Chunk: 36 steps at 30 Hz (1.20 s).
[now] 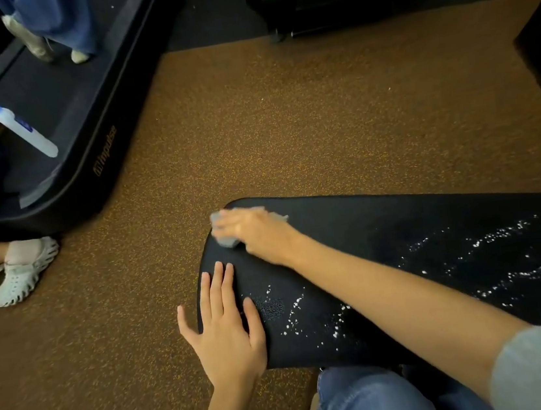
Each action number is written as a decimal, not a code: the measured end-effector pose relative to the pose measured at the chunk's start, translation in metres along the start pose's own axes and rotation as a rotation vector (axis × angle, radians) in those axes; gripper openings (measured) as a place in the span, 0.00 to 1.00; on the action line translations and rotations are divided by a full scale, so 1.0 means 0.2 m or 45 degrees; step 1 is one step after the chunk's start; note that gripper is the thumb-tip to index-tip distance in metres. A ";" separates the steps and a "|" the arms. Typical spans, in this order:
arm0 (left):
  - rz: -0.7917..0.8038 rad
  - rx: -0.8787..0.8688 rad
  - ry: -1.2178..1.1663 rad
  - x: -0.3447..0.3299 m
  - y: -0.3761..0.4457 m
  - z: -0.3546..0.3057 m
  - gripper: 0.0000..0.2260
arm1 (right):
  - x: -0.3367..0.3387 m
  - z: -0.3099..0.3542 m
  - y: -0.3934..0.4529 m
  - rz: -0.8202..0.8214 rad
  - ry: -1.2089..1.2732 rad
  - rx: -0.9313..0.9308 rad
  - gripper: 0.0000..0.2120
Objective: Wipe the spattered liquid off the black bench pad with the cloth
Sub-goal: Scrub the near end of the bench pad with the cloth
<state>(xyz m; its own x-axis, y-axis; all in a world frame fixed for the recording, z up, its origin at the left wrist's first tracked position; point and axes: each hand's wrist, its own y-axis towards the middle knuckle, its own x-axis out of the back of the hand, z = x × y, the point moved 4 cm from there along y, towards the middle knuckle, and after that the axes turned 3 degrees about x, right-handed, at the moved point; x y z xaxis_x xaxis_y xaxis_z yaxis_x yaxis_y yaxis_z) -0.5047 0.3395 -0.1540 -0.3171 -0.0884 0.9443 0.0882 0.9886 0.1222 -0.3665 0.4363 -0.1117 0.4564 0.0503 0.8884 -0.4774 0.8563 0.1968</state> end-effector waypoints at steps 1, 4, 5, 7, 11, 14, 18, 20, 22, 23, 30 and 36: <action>0.004 0.000 0.007 0.00 0.00 0.00 0.25 | -0.02 0.04 -0.03 -0.004 0.019 0.079 0.20; 0.010 -0.016 0.011 0.00 0.00 0.01 0.25 | 0.03 -0.08 -0.08 -0.079 0.034 -0.044 0.28; 0.007 -0.022 0.002 0.00 0.00 0.01 0.25 | 0.06 -0.15 -0.10 -0.078 0.003 -0.134 0.31; 0.001 -0.029 -0.012 0.00 0.00 0.01 0.25 | 0.13 -0.25 -0.18 -0.098 -0.040 -0.263 0.33; -0.008 -0.026 -0.012 -0.01 0.00 0.01 0.25 | 0.21 -0.38 -0.49 -0.160 -0.065 -0.433 0.34; -0.012 -0.022 -0.004 -0.01 -0.01 0.01 0.25 | 0.23 -0.42 -0.64 -0.239 -0.051 -0.576 0.34; -0.003 -0.010 0.014 -0.01 0.00 0.01 0.25 | 0.12 -0.29 -0.46 -0.295 -0.011 -0.579 0.32; -0.002 -0.010 0.016 -0.01 0.00 0.01 0.25 | 0.05 -0.21 -0.32 -0.320 0.090 -0.538 0.28; -0.001 -0.009 0.014 -0.01 0.00 0.01 0.25 | 0.01 -0.15 -0.25 -0.324 0.122 -0.520 0.26; 0.000 -0.010 0.012 -0.01 0.00 0.01 0.25 | 0.00 -0.14 -0.25 -0.319 0.114 -0.504 0.26; 0.013 -0.018 -0.006 -0.01 0.00 0.01 0.25 | 0.21 -0.34 -0.72 -0.351 -0.039 -0.694 0.38; -0.006 -0.019 0.011 -0.01 0.00 0.00 0.26 | 0.12 -0.20 -0.57 -0.486 0.088 -0.878 0.30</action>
<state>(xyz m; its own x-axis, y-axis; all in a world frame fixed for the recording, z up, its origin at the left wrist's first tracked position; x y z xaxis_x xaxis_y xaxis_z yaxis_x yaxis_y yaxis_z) -0.5047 0.3389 -0.1552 -0.3091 -0.0939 0.9464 0.1013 0.9862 0.1309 -0.2710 0.3609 -0.1289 0.5512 -0.2989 0.7789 0.2848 0.9450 0.1611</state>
